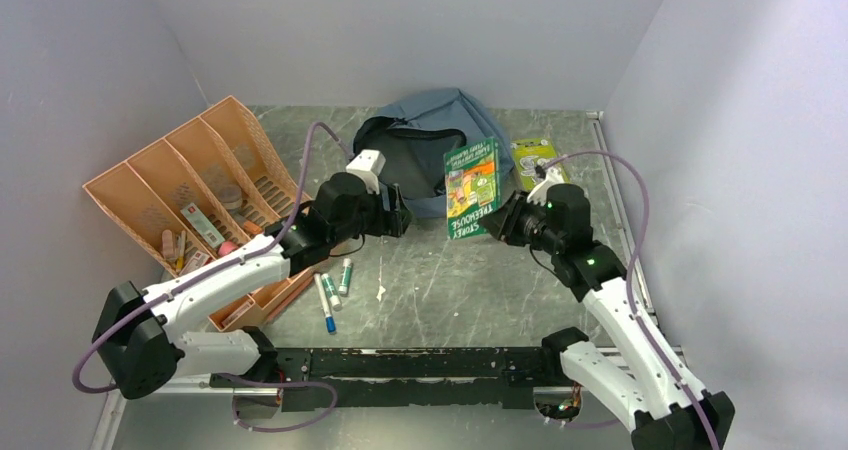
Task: Pack the student bag
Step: Pick up the book from the center of the board.
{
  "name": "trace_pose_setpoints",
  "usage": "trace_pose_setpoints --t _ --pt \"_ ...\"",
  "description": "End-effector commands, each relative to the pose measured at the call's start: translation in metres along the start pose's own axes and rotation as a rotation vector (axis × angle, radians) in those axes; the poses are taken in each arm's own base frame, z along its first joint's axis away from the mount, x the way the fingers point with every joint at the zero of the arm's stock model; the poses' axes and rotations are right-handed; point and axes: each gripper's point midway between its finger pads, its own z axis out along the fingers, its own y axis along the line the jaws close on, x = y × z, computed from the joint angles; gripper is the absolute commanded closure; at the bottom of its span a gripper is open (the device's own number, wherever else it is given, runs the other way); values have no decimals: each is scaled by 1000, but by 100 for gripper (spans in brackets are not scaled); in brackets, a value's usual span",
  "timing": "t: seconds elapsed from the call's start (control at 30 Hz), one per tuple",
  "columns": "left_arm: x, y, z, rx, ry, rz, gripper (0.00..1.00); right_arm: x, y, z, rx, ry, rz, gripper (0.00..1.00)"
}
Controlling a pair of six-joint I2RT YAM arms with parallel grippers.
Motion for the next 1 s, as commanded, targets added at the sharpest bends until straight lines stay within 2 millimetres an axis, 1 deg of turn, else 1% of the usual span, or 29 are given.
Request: trace_pose_setpoints --t 0.0,0.07,0.17,0.2,0.23,0.3,0.37,0.4,0.47,0.53,0.57,0.67,0.8,0.87,0.93,0.97 --pt "-25 8 -4 9 -28 77 24 -52 20 -25 -8 -159 -164 100" --pt "-39 6 -7 45 -51 113 24 -61 27 -30 -24 -179 -225 100" --pt "-71 -3 -18 115 -125 213 23 -62 50 -34 -156 -175 -384 100" --pt "-81 -6 -23 133 -153 266 23 -63 55 -34 -183 -177 -421 100" --pt "-91 -9 -29 140 -179 321 23 -65 60 -34 -208 -176 -452 100" --pt "-107 -24 -43 207 -229 466 24 -66 69 -30 -264 -146 -526 100" --pt "-116 -38 -59 282 -285 616 23 -67 82 -28 -335 -123 -602 100" --pt "-120 -42 -67 298 -312 661 22 -66 90 -29 -388 -110 -641 100" --pt "-126 -43 -78 295 -338 704 21 -64 102 -29 -465 -81 -699 100" --pt "-133 -41 -85 263 -327 724 20 -64 111 -31 -528 -65 -742 100" --pt "-133 -39 -87 253 -313 745 20 -65 116 -32 -550 -64 -749 100" --pt "-135 -37 -94 240 -303 793 20 -80 119 -29 -510 -115 -674 100" --pt "-133 -41 -100 269 -308 825 20 -89 118 -31 -491 -226 -661 100" --pt "-131 -44 -101 291 -274 845 20 -92 117 -33 -487 -301 -650 100" --pt "-125 -44 -95 305 -214 852 20 -94 121 -39 -515 -363 -660 100" --pt "-126 -46 -94 310 -207 858 20 -96 122 -41 -518 -382 -659 100"
